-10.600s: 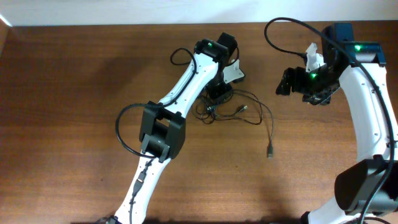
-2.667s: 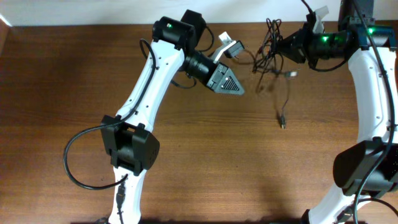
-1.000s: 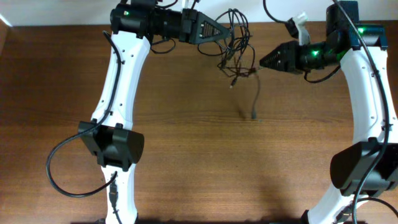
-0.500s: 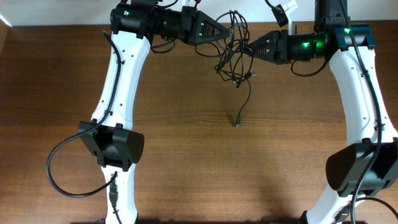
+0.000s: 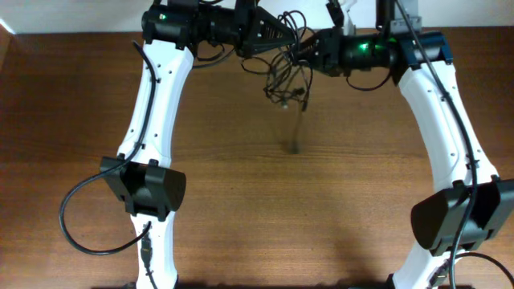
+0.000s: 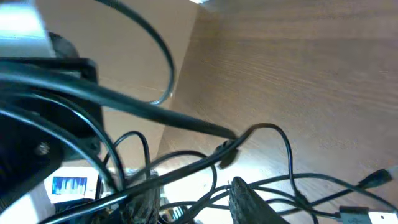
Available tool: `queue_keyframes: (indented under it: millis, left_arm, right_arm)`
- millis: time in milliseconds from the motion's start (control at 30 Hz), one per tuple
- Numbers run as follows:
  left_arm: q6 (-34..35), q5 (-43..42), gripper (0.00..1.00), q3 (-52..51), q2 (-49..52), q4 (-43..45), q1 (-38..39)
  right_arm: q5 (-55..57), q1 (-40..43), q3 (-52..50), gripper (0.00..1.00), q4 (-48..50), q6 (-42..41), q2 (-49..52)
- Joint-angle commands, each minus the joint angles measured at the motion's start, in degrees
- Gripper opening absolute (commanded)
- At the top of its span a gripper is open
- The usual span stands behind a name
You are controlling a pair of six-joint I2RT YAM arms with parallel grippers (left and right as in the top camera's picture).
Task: Untangle cables
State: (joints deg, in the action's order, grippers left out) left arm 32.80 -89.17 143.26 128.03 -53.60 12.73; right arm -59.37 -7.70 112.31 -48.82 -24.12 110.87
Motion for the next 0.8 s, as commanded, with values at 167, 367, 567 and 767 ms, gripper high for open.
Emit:
queue_keyframes:
  millis: [167, 367, 567, 767]
  left_arm:
    - [-7.43, 35.91, 0.00, 1.07, -2.16, -6.19, -0.33]
    - [8.52, 89.66, 0.00, 1.05, -2.14, -28.20, 8.70]
    - [34.47, 98.29, 0.00, 1.05, -2.14, -27.28, 10.73]
    - [64.48, 81.35, 0.00, 1.05, -2.16, -27.43, 4.94]
  right_arm:
    - [10.36, 10.19, 0.76, 0.43, -17.27, 8.59, 0.39]
    - [20.20, 8.22, 0.74, 0.46, -26.97, 14.32, 0.17]
    - [16.31, 4.00, 0.79, 0.45, -26.18, 14.75, 0.15]
    - [13.16, -0.87, 0.79, 0.45, -18.23, 8.41, 0.17]
